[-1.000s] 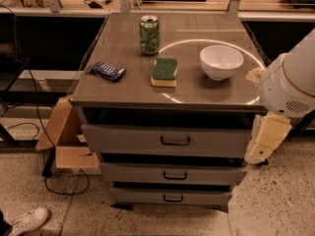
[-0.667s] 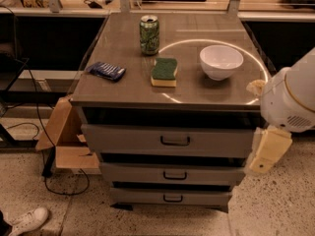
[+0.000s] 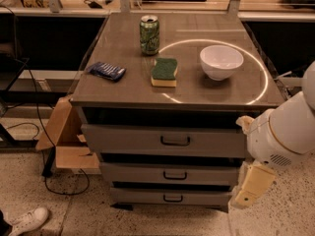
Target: Open middle drawer
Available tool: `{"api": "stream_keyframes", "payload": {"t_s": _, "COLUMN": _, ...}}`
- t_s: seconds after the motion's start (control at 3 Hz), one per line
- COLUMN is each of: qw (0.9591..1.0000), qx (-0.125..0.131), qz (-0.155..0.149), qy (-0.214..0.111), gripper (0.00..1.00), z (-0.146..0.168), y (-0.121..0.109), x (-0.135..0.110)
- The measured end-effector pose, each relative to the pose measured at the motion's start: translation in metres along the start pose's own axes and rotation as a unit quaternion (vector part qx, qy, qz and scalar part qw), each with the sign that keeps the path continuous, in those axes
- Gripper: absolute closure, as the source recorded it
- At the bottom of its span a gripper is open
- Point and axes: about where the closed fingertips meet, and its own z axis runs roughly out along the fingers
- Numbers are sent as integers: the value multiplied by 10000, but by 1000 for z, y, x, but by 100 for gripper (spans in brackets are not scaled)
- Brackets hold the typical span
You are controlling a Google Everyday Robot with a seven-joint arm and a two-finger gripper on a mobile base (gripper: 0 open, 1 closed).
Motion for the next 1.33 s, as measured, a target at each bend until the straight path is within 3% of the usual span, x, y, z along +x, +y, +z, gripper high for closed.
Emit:
{"api": "stream_keyframes", "payload": {"t_s": 0.33, "qw": 10000, "qx": 0, "qz": 0, "qy": 0, "gripper": 0, "z": 0, "y": 0, "x": 0}}
{"api": "stream_keyframes", "payload": {"t_s": 0.67, "qw": 9999, "qx": 21, "qz": 118, "qy": -63, "gripper": 0, "z": 45, "y": 22, "x": 7}}
{"api": "stream_keyframes", "payload": {"t_s": 1.0, "qw": 9993, "qx": 213, "qz": 201, "qy": -219, "gripper": 0, "z": 107, "y": 32, "x": 8}}
{"api": "stream_keyframes", "payload": {"t_s": 1.33, "qw": 9991, "qx": 269, "qz": 203, "qy": -241, "gripper": 0, "z": 109, "y": 30, "x": 7}}
